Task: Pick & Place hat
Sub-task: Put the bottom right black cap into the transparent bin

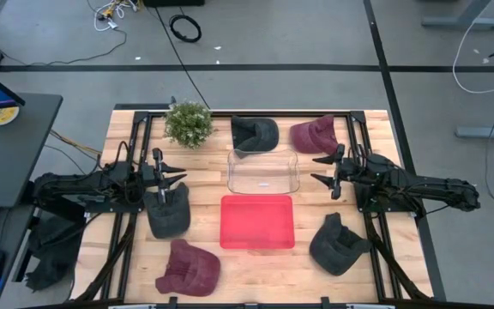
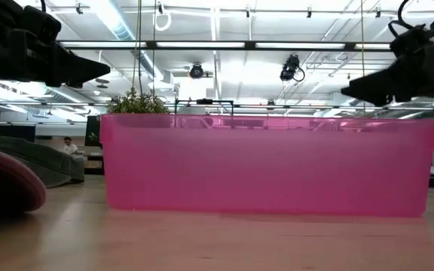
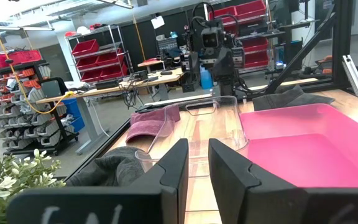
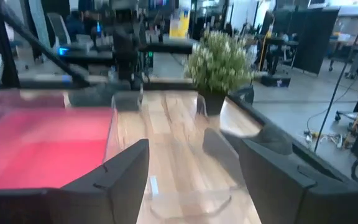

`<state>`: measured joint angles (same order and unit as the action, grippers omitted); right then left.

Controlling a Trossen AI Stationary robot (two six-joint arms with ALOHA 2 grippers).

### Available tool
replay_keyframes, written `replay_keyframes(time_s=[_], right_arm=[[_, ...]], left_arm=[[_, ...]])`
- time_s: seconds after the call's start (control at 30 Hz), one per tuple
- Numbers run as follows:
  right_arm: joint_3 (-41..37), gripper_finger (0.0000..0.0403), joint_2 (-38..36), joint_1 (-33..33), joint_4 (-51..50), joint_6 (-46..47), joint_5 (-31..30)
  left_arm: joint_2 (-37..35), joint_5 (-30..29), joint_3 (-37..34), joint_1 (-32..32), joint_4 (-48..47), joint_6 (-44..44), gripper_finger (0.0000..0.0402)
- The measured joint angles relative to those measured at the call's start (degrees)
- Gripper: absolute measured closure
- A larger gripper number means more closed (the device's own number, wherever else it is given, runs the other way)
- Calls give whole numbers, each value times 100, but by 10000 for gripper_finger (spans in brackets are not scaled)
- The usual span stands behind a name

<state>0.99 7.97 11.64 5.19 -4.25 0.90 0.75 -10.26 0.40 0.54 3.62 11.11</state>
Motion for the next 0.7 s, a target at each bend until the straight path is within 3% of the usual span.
replay_keyframes(time_s=[0.3,0.47,0.57,0.7], right_arm=[[8,150,-4,2,2746,1321,1],[8,150,-4,-1,3440,1479,1],[7,150,2,2,4054,2072,-1],[7,150,-2,0,5622,2698,-43]], left_arm=[[-1,2,1,-1,1,0,335],[-1,2,2,0,1,0,335],[-2,2,2,0,2,-2,335],[-1,2,1,-1,1,0,335]])
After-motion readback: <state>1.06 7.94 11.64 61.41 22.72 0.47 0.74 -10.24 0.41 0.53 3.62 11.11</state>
